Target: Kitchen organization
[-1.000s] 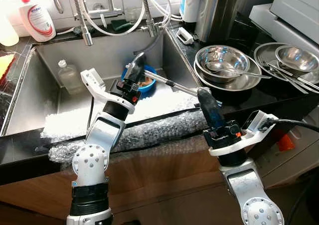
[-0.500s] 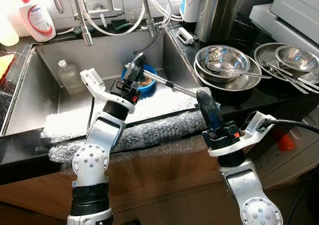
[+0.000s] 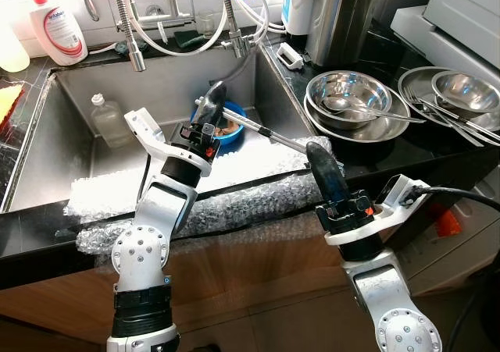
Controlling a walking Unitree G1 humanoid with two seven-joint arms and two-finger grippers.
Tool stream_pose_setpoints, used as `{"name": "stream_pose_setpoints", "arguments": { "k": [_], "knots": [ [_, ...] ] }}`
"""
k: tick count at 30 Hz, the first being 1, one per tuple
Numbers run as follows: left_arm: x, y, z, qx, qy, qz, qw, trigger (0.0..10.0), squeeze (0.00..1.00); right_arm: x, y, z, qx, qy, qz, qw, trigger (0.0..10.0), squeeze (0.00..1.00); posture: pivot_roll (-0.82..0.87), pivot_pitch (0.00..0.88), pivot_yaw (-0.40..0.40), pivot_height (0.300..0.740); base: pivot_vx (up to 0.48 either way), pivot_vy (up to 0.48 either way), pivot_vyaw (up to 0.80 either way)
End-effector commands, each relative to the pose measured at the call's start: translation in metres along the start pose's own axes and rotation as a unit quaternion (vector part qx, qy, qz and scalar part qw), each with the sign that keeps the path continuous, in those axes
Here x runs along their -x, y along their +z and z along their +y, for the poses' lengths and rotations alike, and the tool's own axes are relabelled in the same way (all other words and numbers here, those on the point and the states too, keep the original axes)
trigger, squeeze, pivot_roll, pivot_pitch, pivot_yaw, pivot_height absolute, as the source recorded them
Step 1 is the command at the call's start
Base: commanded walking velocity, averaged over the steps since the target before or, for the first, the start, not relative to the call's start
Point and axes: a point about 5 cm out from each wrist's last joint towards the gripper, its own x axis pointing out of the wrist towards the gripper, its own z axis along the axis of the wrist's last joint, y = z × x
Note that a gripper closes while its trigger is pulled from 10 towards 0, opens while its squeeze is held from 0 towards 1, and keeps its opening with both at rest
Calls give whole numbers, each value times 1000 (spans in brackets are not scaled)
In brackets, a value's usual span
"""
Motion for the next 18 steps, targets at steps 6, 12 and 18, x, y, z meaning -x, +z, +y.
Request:
{"name": "stream_pose_setpoints", "arguments": {
  "k": [6, 12, 18],
  "knots": [
    [-2, 26, 5, -17, 43, -59, 997, 0, 0, -3, 2, 8, -3, 17, -20, 1000, 10000, 1000, -8, 120, 32, 740, 0, 0, 0],
    [-4, 42, 1, 1, 46, -107, 993, 0, 0, -3, 2, 8, -3, 15, -21, 1000, 10000, 1000, -8, 123, 34, 740, 0, 0, 0],
    [-10, 73, -5, 58, 52, -206, 976, 0, 0, -4, 3, 7, -1, 13, -20, 1000, 10000, 1000, -7, 122, 32, 740, 0, 0, 0]
  ]
}}
